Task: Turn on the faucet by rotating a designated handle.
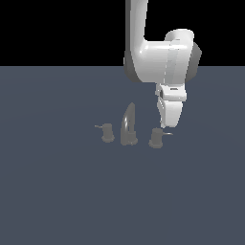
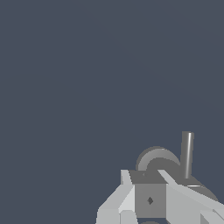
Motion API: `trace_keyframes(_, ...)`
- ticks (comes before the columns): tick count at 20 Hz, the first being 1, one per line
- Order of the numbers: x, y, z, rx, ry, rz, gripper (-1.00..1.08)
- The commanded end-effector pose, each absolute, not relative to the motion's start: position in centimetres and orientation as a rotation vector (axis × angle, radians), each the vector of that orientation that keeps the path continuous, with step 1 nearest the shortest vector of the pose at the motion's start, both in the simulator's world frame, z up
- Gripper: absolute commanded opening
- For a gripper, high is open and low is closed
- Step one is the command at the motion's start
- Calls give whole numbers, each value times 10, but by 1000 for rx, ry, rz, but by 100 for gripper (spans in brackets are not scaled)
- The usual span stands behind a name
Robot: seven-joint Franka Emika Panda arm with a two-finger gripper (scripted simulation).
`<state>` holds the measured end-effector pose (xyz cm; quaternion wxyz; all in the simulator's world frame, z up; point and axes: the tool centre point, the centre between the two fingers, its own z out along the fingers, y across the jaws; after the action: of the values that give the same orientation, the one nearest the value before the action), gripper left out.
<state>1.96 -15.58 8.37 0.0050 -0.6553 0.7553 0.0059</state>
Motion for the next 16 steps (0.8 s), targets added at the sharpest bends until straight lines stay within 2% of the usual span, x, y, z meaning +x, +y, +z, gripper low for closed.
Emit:
trace_keyframes(1, 20, -161, 73, -2014, 2404, 8, -100)
trace_keyframes(11, 19, -166, 64, -1983, 2437, 1, -100)
trace_keyframes(16, 2, -171, 64, -1982, 2438, 1, -100)
